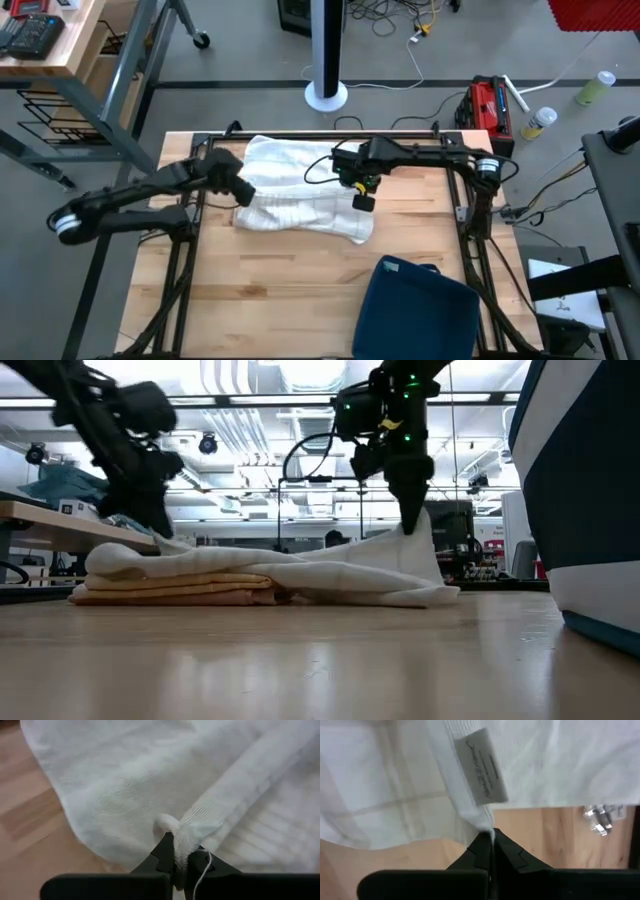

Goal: Fold towel
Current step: Fold the white towel

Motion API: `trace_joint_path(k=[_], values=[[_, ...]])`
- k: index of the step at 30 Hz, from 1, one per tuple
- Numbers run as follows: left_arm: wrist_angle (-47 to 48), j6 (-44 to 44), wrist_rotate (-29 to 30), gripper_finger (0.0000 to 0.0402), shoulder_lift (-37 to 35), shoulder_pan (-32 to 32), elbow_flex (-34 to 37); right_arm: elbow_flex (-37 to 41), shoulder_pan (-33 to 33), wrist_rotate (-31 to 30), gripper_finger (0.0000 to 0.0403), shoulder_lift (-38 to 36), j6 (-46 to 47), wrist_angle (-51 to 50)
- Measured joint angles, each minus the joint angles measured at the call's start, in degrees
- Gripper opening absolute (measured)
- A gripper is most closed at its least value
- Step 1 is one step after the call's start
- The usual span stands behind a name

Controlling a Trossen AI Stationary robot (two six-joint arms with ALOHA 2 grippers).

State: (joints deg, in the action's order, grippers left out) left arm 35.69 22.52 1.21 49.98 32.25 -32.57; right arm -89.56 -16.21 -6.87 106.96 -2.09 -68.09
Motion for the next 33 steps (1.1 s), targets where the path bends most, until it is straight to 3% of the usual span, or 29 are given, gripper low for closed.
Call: trace_joint_path(k=[5, 12, 15, 23, 29, 33], values=[[0.1, -8.0, 9.8, 0.0010, 8.4, 0.2, -7.4, -3.8, -2.1, -4.8, 0.0000, -0.3, -0.5, 1.2], [-0.3, -21.7, 29.5, 0.0005, 15.0, 1.4, -18.6, -11.7, -6.9, -10.3, 0.0000, 0.1, -3.8, 2.2], [-0.3, -24.8, 33.3, 0.0003, 18.6, 2.5, -21.8, -14.0, -9.1, -10.9, 0.0000, 1.0, -4.0, 2.5], [-5.0, -26.6, 34.1, 0.0033, 30.2, 9.5, -22.5, -16.7, -13.6, -12.7, 0.0000, 2.7, -5.8, 6.5], [-12.0, -27.2, 24.4, 0.0066, 36.9, 12.9, -22.4, -15.5, -15.3, -12.2, 0.0000, 3.9, -5.6, 8.4], [-14.1, -27.0, 25.6, 0.0088, 39.6, 14.1, -23.3, -15.3, -15.5, -12.7, 0.0010, 5.6, -5.0, 10.1]])
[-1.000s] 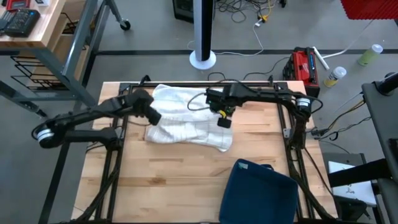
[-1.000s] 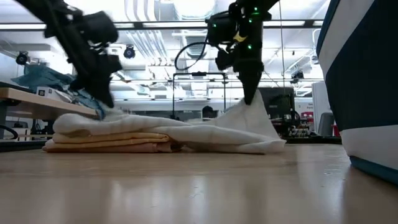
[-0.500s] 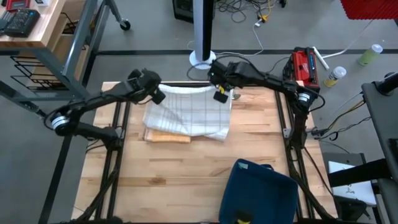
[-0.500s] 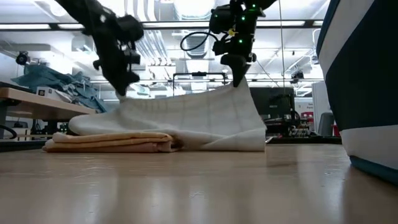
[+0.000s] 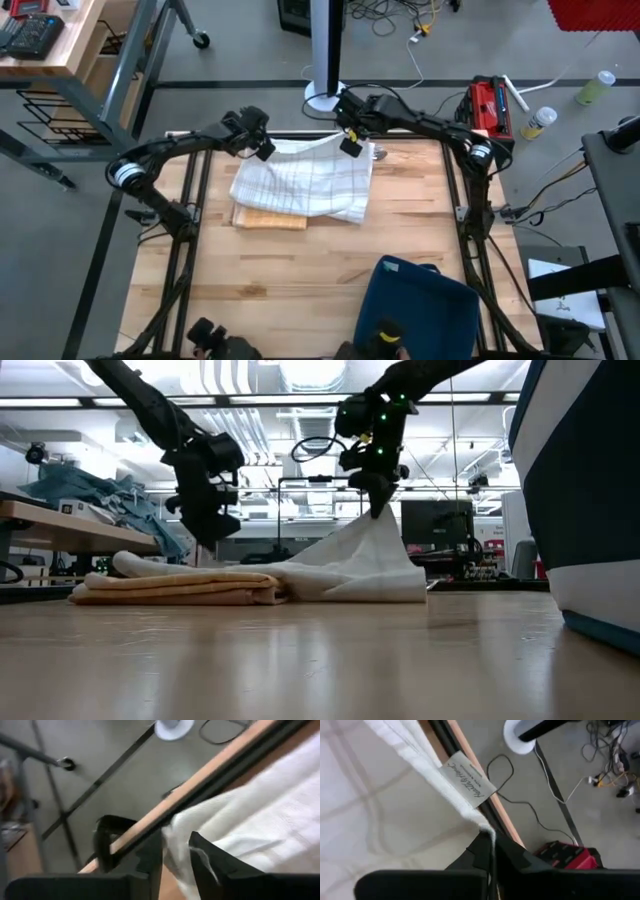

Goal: Fold towel
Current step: Fold the white towel

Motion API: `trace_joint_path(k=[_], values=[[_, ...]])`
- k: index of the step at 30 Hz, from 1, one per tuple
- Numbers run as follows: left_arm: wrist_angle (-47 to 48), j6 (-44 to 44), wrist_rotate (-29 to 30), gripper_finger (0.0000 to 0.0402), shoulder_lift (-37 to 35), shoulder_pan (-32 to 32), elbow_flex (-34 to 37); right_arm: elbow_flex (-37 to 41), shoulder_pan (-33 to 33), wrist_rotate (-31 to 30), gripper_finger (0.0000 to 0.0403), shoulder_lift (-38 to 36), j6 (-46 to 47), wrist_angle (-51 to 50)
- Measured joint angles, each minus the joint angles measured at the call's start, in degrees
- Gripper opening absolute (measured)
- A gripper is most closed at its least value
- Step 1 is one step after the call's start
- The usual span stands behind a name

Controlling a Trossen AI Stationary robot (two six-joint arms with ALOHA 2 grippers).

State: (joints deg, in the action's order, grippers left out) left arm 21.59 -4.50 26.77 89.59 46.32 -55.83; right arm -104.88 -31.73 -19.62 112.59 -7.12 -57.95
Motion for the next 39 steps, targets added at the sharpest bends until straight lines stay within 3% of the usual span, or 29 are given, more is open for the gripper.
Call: trace_joint_path(k=[5, 11, 16, 19, 23, 25, 26, 30, 33, 39], values=[[-0.6, -1.8, 6.1, 0.0120, 0.9, 1.9, -1.1, -0.1, -0.5, -2.0, 0.0050, 1.7, -0.1, 0.4], [-2.3, -4.9, 2.2, 0.0152, 0.2, 3.9, -1.2, -0.1, -0.7, -6.2, 0.0110, 2.2, 0.5, -0.9], [5.6, -7.6, -1.1, 0.0165, -3.3, 3.8, -1.2, -0.5, -1.1, -10.5, 0.0150, 0.8, -0.1, -3.0], [17.4, -7.8, -10.5, 0.0166, -6.9, 4.0, -1.2, -0.5, -1.3, -4.4, 0.0165, -1.6, -1.0, -5.0], [33.8, -7.9, -30.7, 0.0158, -13.7, 4.0, -0.7, -0.3, -1.2, 21.2, 0.0173, -4.8, -4.6, -9.7], [37.8, -7.0, -35.1, 0.0152, -17.5, 3.6, 0.4, 0.1, -0.5, 32.4, 0.0173, -6.2, -6.0, -12.5], [38.7, -5.4, -34.8, 0.0149, -19.4, 3.3, 1.0, 0.4, 0.3, 35.0, 0.0172, -6.6, -5.9, -13.4], [43.5, 1.6, -33.5, 0.0139, -27.3, 2.9, 5.4, 3.5, 5.5, 36.1, 0.0164, -7.9, -6.1, -15.8], [40.2, 3.2, -33.7, 0.0138, -33.1, 2.6, 7.0, 7.0, 10.3, 35.7, 0.0159, -8.5, -4.9, -15.6], [40.5, 6.2, -31.0, 0.0151, -38.0, 2.6, 7.3, 14.3, 17.0, 25.7, 0.0149, -9.1, 7.6, -14.9]])
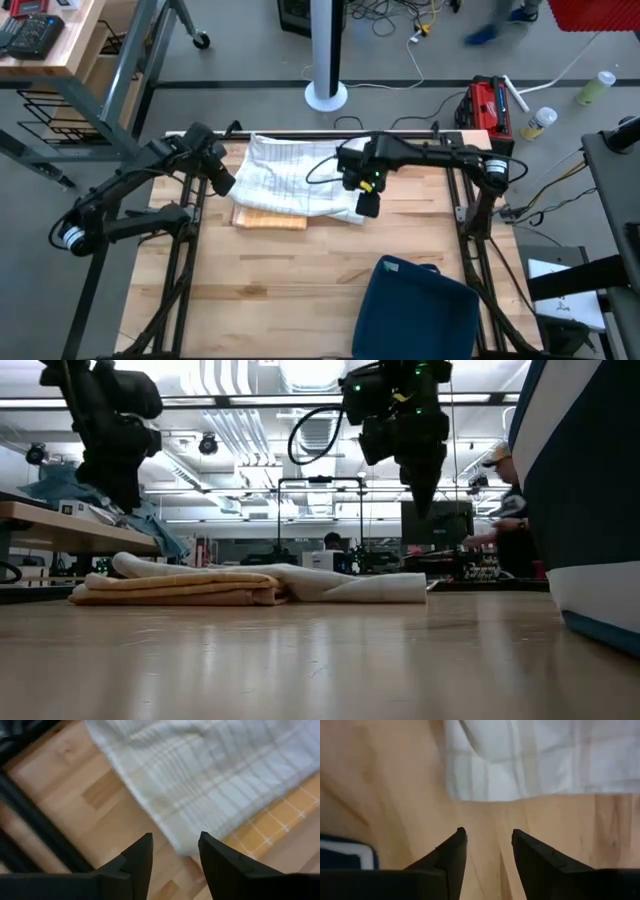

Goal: Fold towel
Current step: Fold the white towel

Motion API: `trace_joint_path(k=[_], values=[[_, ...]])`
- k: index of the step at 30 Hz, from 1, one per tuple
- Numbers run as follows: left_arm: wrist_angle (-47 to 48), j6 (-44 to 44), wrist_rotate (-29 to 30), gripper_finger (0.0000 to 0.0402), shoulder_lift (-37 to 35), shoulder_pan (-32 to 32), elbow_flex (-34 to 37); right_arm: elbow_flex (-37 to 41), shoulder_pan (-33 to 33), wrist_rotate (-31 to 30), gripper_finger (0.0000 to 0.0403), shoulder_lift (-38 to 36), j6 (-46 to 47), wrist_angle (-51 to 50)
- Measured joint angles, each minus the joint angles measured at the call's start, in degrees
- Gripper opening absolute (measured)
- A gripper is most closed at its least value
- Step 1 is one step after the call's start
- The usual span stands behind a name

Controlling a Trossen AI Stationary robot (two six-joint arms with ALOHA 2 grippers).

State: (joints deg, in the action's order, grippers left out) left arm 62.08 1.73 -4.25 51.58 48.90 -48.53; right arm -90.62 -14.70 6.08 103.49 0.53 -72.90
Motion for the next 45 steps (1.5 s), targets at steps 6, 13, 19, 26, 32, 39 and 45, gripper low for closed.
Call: trace_joint_path(k=[6, 13, 19, 26, 32, 39, 45], values=[[-0.6, -1.1, -0.7, 0.0173, 3.1, -1.3, 0.7, 7.6, 2.5, -1.7, 0.0153, -4.8, 4.7, 8.0], [-0.9, -7.9, -10.1, 0.0194, 7.7, -9.7, 0.7, 14.3, 7.2, -1.8, 0.0155, -8.6, 4.4, 18.8], [-1.0, -3.8, -0.1, 0.0201, 12.6, -22.8, 0.6, 15.3, 11.3, -9.1, 0.0156, -4.7, 5.9, 19.9], [-0.6, 0.7, 14.3, 0.0207, 19.9, -30.3, 0.6, 12.4, 11.8, -10.6, 0.0164, 0.8, 6.4, 21.0], [-0.5, 2.2, 17.9, 0.0202, 25.7, -30.3, 0.6, 8.2, 11.7, -8.8, 0.0163, 4.9, 8.2, 20.9], [-0.5, 2.3, 17.9, 0.0171, 30.6, -30.4, 0.6, 7.3, 11.8, -7.6, 0.0166, 11.1, 10.6, 20.4], [-0.5, 2.3, 18.0, 0.0126, 33.3, -30.4, 0.6, 7.2, 11.8, -9.6, 0.0148, 14.4, 13.0, 20.4]])
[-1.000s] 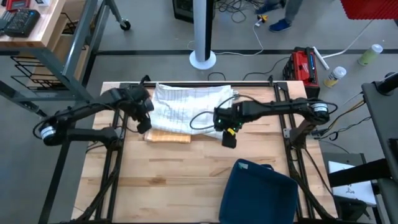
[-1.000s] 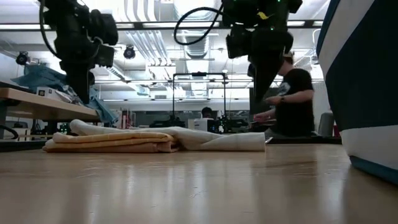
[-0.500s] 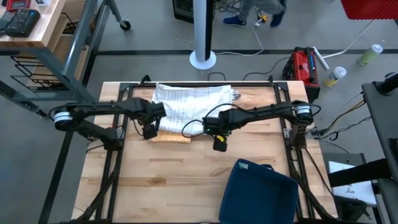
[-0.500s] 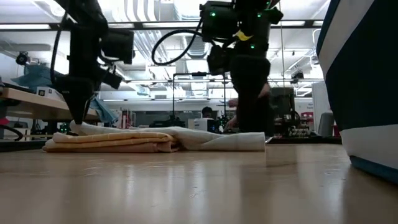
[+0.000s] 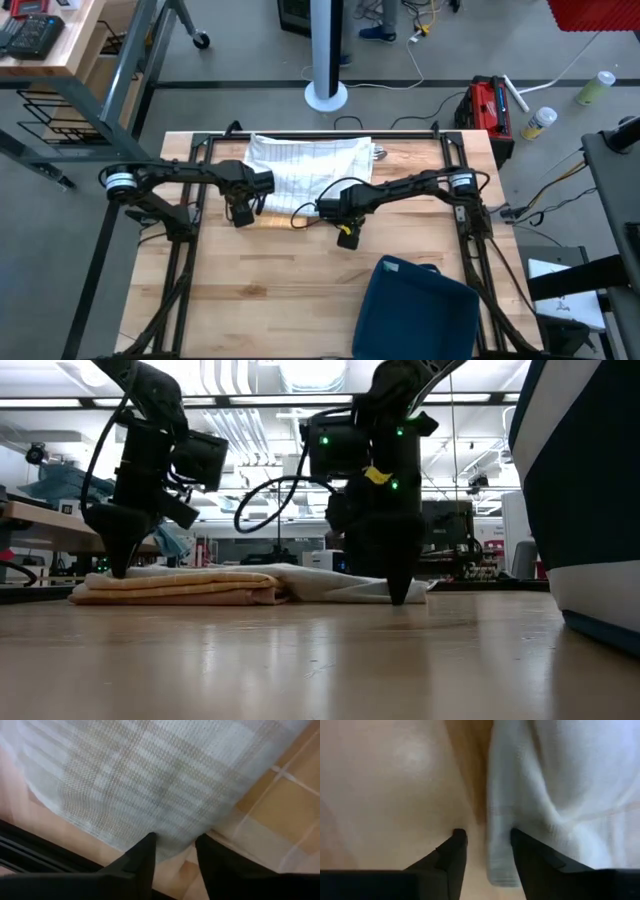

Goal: Fold towel
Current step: Fold the white towel

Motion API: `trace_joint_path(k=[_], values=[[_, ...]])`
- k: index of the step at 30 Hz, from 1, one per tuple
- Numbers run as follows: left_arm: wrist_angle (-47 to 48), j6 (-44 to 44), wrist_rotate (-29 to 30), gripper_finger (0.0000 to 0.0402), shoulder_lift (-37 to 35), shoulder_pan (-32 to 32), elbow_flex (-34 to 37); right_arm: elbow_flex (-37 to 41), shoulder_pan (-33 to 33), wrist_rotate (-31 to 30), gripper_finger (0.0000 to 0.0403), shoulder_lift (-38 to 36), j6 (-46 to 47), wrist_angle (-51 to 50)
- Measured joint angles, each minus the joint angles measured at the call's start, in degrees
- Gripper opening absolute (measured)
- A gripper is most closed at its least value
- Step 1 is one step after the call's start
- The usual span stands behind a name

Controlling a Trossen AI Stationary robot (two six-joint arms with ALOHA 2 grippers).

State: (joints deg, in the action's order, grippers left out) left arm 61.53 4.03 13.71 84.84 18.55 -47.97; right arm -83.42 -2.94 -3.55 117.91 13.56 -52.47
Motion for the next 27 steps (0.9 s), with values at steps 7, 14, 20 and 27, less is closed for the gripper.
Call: trace_joint_path(k=[7, 14, 20, 27], values=[[0.0, 0.5, 0.9, 0.0011, -1.1, 0.0, 0.0, -0.2, 0.0, -3.1, 0.0030, 0.8, -2.1, 0.1], [0.6, 2.0, 3.8, 0.0003, -9.5, 0.0, 0.0, 0.2, -0.1, -6.7, 0.0003, -3.5, -3.9, -7.7], [0.6, 3.2, 5.6, 0.0001, -19.5, 0.0, -0.1, 0.2, -0.1, -8.6, 0.0001, -12.7, -5.1, -15.2], [6.9, 5.5, 12.9, 0.0001, -25.1, -0.1, -6.6, 0.1, -0.6, -8.6, 0.0001, -22.7, -6.2, -16.3]])
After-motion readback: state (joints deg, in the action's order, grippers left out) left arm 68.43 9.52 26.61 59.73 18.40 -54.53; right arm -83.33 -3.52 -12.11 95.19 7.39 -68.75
